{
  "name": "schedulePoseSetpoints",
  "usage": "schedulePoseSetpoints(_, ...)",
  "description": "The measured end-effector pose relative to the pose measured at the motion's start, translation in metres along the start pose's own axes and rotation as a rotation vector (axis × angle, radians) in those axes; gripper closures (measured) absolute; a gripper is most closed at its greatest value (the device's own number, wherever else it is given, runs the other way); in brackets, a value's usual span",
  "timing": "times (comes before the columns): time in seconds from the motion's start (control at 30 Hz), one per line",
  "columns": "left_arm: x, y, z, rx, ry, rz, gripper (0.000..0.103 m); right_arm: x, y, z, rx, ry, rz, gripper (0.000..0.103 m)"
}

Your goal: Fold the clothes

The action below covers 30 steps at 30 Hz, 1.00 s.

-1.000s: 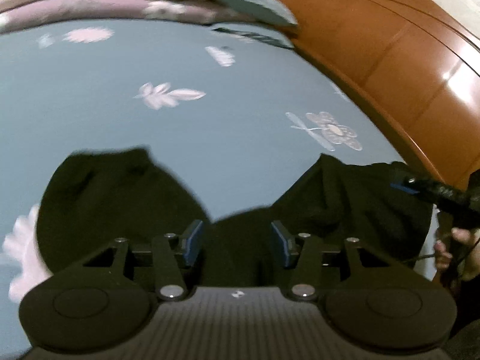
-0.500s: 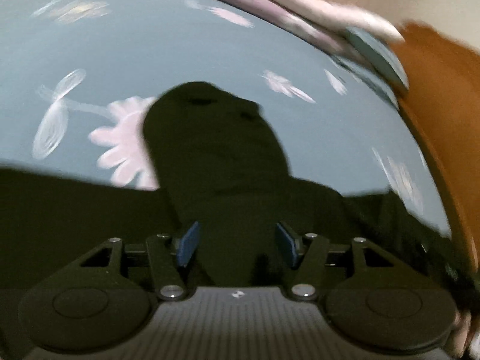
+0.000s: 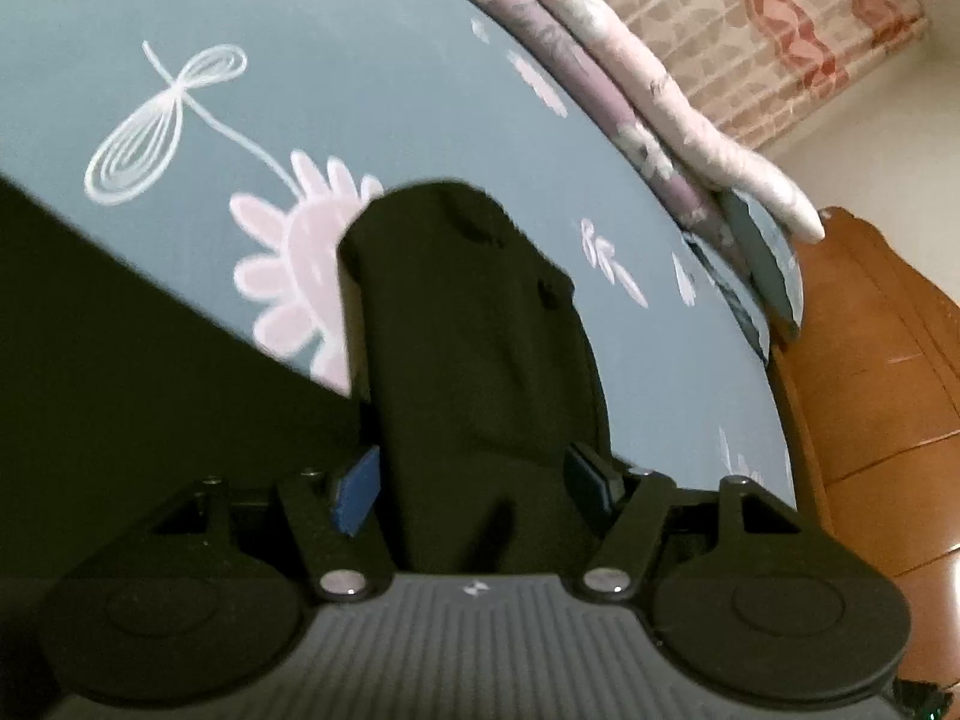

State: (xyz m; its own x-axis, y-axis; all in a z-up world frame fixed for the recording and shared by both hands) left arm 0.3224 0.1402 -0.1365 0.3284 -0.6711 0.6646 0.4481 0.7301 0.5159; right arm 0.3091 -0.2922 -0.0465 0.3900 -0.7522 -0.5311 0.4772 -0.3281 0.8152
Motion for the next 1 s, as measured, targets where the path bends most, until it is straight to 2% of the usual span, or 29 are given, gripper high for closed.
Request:
schedulePoseSetpoints(0.2,0.008,-0.001,-0.005,-0.018,-0.114,0.023,0.034,-0.004,-0.002,-0.007,-0.003,0.01,-0.011,0.016)
schedulePoseSetpoints(0.33,0.003,0.003,-0.013,-0.014,-0.167,0.024,0.037,-0.006,-0.003,-0.012,-0.004,0.019,-0.025,0.016)
schedulePoseSetpoints(0.4,-0.001,0.007,-0.016,-0.012,-0.159,0.015,0.053,-0.007,-0.004,-0.015,-0.007,0.018,-0.024,0.016)
schedulePoseSetpoints(0.47,-0.005,0.008,-0.021,-0.015,-0.129,-0.017,0.085,-0.009,-0.005,-0.018,-0.011,0.025,-0.023,0.016)
schedulePoseSetpoints(0.53,-0.006,0.007,-0.021,-0.01,-0.107,-0.046,0.096,-0.011,-0.005,-0.018,-0.01,0.032,-0.018,0.016)
schedulePoseSetpoints(0.67,0.005,0.013,-0.001,0.058,-0.101,-0.103,0.1,-0.01,-0.004,-0.017,-0.003,0.03,-0.023,0.016)
schedulePoseSetpoints(1.0,0.039,0.031,0.071,0.209,-0.094,-0.219,0.1,0.001,0.005,-0.011,0.034,0.01,-0.065,0.016)
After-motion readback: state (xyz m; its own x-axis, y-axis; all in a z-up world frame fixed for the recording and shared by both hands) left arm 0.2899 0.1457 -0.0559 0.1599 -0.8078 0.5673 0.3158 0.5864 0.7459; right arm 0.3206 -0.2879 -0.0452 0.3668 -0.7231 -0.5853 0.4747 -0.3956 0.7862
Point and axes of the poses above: each gripper's, at about its wrist camera, not at the fingertips, and z roughly against the way its jaws point, x to its right, y to its top, the point moved 10 cm from there along -z, roughly the way its jaws point, and after that the axes turned 8 degrees about x, right-handed, at the moved point
